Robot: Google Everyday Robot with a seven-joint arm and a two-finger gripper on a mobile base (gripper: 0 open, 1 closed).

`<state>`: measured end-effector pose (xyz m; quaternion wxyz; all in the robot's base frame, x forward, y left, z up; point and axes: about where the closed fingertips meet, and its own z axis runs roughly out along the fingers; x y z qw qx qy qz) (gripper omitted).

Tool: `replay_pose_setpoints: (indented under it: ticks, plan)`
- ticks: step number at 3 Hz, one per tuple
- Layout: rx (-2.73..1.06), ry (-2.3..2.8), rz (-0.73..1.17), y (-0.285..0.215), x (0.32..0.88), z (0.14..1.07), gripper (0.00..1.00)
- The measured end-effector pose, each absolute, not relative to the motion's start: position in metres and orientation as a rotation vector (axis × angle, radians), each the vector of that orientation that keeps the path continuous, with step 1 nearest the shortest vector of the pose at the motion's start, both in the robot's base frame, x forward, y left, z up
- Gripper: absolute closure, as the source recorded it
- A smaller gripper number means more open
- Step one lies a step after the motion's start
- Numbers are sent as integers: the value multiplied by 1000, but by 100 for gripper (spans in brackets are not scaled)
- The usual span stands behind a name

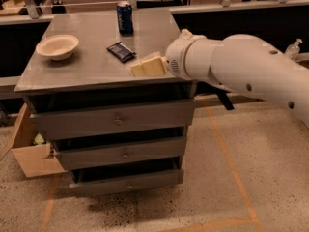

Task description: Move rxbar blueberry near paper bowl

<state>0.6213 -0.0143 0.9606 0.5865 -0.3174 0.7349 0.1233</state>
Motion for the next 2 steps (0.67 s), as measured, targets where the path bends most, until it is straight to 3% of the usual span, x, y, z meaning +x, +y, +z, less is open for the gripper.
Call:
replay_pose_setpoints:
  ticks: [2]
  plan:
    - [-756,1711,338,12,678,933,0]
